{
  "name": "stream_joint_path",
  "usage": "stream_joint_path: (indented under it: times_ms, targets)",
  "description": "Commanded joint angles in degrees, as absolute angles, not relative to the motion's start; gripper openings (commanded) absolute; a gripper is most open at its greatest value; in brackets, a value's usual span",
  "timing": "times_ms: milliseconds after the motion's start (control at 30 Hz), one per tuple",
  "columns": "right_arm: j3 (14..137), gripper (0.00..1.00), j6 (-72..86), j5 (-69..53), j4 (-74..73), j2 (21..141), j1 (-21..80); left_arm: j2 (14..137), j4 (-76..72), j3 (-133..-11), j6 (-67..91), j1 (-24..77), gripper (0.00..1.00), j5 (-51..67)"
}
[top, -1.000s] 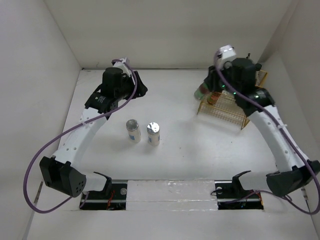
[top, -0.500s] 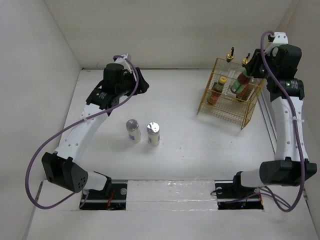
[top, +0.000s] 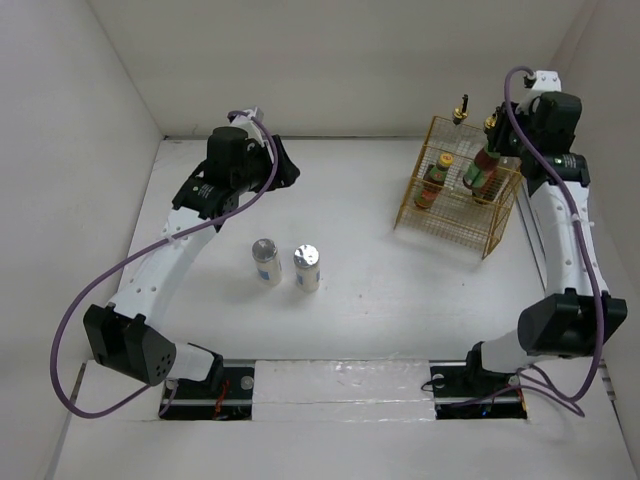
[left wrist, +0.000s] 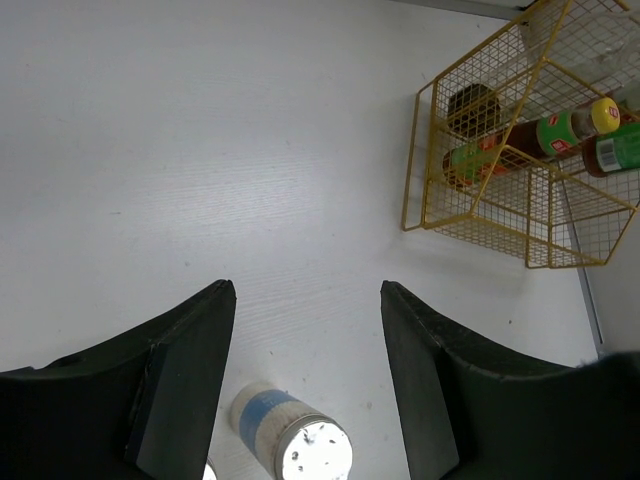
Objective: Organize the condiment bottles
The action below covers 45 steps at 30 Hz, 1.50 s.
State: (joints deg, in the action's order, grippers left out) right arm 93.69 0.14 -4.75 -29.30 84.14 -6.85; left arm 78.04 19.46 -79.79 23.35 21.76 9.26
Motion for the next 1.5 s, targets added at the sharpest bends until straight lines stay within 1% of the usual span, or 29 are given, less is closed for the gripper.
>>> stream_joint_path:
  times_ms: [0, 167, 567, 700, 833, 967, 1000, 1033, 1067, 1133, 1167, 1200, 1267, 1300, 1367, 1400, 1433, 1467]
  targets:
    - [91.33, 0.0, -1.41, -1.67, -16.89, 82.88, -5.01, 77.52, 16.7, -80.51, 22.68, 21.97, 0.56, 10.46]
    - [88.69, 0.0, -3.52, 1.14, -15.73, 84.54, -1.68, 77.52, 16.7, -80.51, 22.68, 21.97, 0.56, 10.46]
    - [80.69, 0.0, -3.52, 3.87, -14.5, 88.15, 0.0, 75.94, 16.17, -77.61, 22.15, 21.97, 0.56, 9.93]
    - [79.28, 0.08, -2.29, 3.25, -13.97, 89.3, 0.0, 75.94, 16.17, -77.61, 22.15, 21.97, 0.56, 9.41]
    - [78.75, 0.24, -1.67, 3.25, -15.02, 89.82, 0.0, 75.94, 16.78, -77.61, 21.63, 21.97, 0.56, 8.88]
    - [79.53, 0.56, -1.14, 3.77, -16.52, 89.13, 0.0, 75.41, 16.79, -77.61, 21.62, 21.97, 0.56, 8.88]
    - [80.41, 0.68, -1.14, 4.3, -17.39, 88.16, 0.52, 75.41, 16.79, -77.61, 21.62, 21.97, 0.57, 8.88]
    - [80.42, 0.72, -1.14, 5.61, -17.4, 87.55, 0.53, 75.41, 16.79, -77.61, 21.62, 21.97, 0.57, 8.35]
    - [81.29, 0.8, -1.14, 6.15, -18.19, 86.15, 0.53, 75.41, 17.4, -77.61, 21.62, 21.97, 0.57, 8.35]
    - [82.27, 0.83, -1.14, 7.63, -18.98, 84.56, 1.05, 75.41, 17.4, -78.22, 21.62, 21.97, 0.57, 7.82]
    - [82.79, 0.84, -1.14, 8.17, -18.98, 83.77, 1.84, 74.89, 17.4, -78.22, 21.62, 21.97, 0.53, 7.82]
    - [82.79, 0.84, -1.14, 8.17, -18.98, 82.11, 1.85, 74.88, 17.4, -78.22, 21.62, 21.97, 0.43, 7.82]
    - [82.79, 0.84, -1.67, 9.57, -20.03, 80.43, 3.6, 74.88, 17.4, -78.22, 21.62, 21.97, 0.3, 7.82]
    - [82.1, 0.81, -1.67, 10.19, -20.04, 79.38, 5.87, 74.88, 17.4, -78.22, 21.62, 21.97, 0.22, 7.82]
    - [80.34, 0.7, -2.29, 11.77, -20.04, 76.04, 8.95, 74.36, 17.4, -78.22, 21.62, 21.97, 0.06, 7.82]
    - [79.64, 0.6, -2.29, 11.78, -20.56, 74.98, 12.36, 74.36, 17.4, -77.61, 21.62, 21.97, 0.03, 7.82]
    - [78.32, 0.37, -2.29, 10.82, -21.09, 73.58, 14.22, 74.36, 17.4, -77.61, 21.62, 21.97, 0.0, 7.82]
    - [77.7, 0.24, -1.76, 9.07, -21.09, 73.56, 16.07, 74.36, 17.4, -77.61, 21.62, 21.97, 0.0, 7.13]
